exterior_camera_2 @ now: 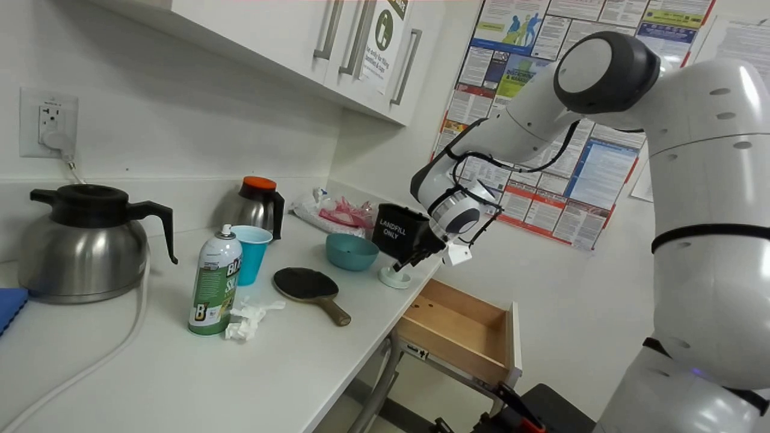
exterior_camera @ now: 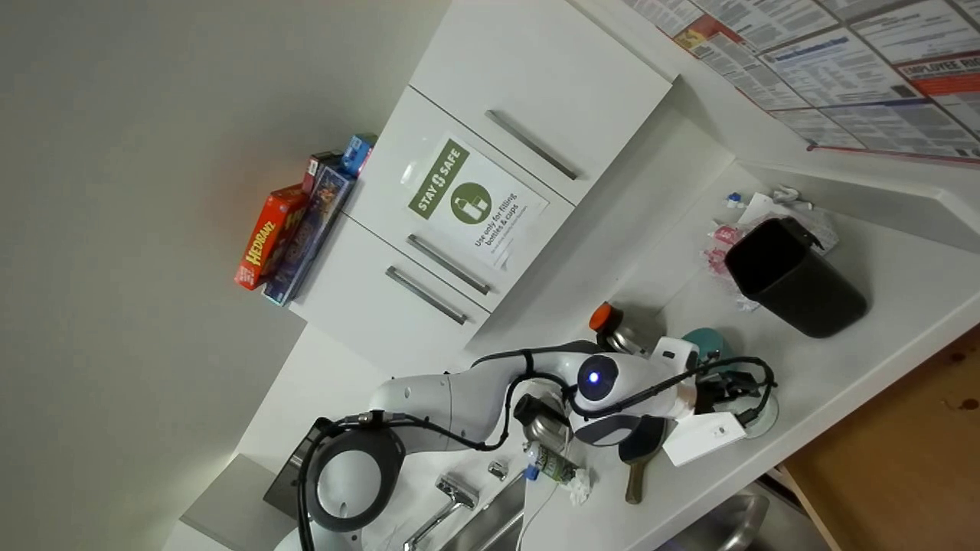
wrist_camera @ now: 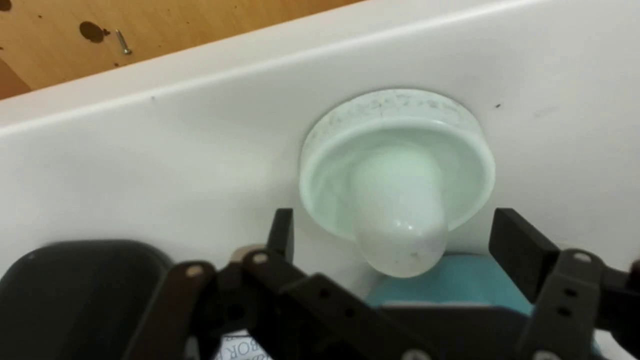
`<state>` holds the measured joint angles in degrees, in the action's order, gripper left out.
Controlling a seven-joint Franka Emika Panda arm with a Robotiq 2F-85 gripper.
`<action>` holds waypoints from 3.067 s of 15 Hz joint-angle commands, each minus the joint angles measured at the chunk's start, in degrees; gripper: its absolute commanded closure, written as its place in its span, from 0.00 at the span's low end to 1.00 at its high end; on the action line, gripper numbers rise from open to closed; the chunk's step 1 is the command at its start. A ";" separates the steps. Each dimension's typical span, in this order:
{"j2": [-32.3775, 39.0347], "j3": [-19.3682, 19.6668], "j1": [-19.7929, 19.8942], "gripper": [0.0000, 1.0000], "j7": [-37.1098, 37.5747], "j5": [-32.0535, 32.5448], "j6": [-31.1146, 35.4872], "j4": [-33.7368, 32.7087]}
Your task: Open the top right drawer, put the white lid inside then close it
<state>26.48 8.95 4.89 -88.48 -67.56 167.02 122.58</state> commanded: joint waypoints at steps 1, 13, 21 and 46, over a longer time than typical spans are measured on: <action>3.09 0.50 0.07 0.00 1.12 0.73 -0.05 -3.82; 6.98 0.77 -0.94 0.76 3.19 1.18 -0.98 -7.79; 0.13 4.36 -2.02 0.76 6.97 1.10 2.04 -0.82; 29.57 7.94 8.52 0.76 -10.08 -39.78 5.94 -22.54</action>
<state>51.08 16.67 13.75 -94.53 -101.33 171.12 106.95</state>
